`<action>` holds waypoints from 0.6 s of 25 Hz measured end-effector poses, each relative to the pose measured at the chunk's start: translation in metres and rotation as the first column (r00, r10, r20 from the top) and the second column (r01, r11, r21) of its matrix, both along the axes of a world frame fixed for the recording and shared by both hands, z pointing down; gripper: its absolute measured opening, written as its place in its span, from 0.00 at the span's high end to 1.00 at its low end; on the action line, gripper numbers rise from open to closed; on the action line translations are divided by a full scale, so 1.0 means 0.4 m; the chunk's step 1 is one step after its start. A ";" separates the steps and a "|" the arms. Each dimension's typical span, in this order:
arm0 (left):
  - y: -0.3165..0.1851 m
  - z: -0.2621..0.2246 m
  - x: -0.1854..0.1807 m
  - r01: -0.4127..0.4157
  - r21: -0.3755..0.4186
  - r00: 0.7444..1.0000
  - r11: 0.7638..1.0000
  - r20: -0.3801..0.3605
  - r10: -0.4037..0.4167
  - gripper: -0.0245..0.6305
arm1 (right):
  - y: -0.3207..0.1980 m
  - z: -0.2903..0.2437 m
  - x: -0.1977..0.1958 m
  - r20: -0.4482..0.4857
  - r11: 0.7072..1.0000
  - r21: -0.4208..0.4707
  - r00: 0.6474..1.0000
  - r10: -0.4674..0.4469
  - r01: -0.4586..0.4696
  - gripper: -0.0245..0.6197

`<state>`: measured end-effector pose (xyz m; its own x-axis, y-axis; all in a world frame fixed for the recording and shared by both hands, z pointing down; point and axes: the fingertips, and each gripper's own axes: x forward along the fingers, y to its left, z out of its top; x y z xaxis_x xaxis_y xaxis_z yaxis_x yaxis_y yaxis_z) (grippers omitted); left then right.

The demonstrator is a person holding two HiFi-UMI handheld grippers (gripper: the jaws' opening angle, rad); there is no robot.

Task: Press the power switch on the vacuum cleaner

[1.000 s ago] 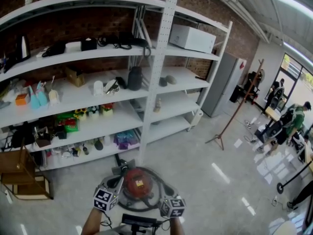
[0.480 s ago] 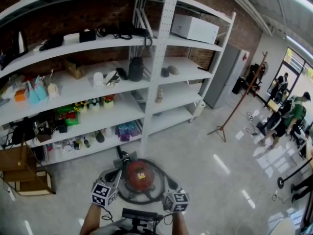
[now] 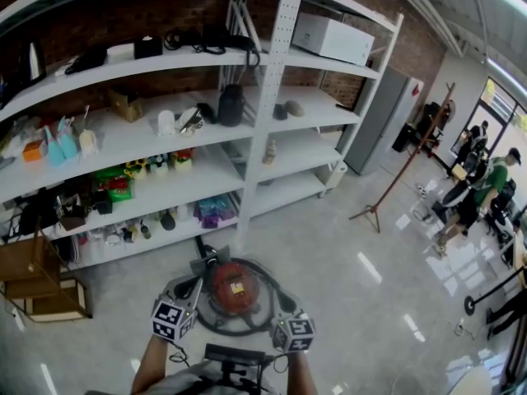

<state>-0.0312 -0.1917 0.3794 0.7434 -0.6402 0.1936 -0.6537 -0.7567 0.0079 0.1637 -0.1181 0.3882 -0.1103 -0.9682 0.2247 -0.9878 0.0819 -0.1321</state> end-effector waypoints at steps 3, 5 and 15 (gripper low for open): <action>0.001 0.003 -0.002 -0.003 0.001 1.000 1.000 0.001 0.003 0.95 | 0.000 0.012 -0.003 -0.004 1.000 -0.006 1.000 -0.002 0.002 0.94; 0.000 0.001 0.000 -0.006 0.004 1.000 1.000 0.002 0.006 0.95 | -0.002 0.011 -0.005 0.000 1.000 -0.004 1.000 -0.006 0.006 0.95; 0.008 -0.005 -0.007 -0.008 0.002 1.000 1.000 0.007 0.008 0.95 | 0.002 -0.009 -0.016 -0.003 1.000 -0.004 1.000 -0.007 0.007 0.95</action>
<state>-0.0342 -0.1883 0.3776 0.7475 -0.6342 0.1978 -0.6473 -0.7622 0.0022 0.1572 -0.1174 0.3846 -0.1165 -0.9664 0.2290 -0.9876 0.0883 -0.1294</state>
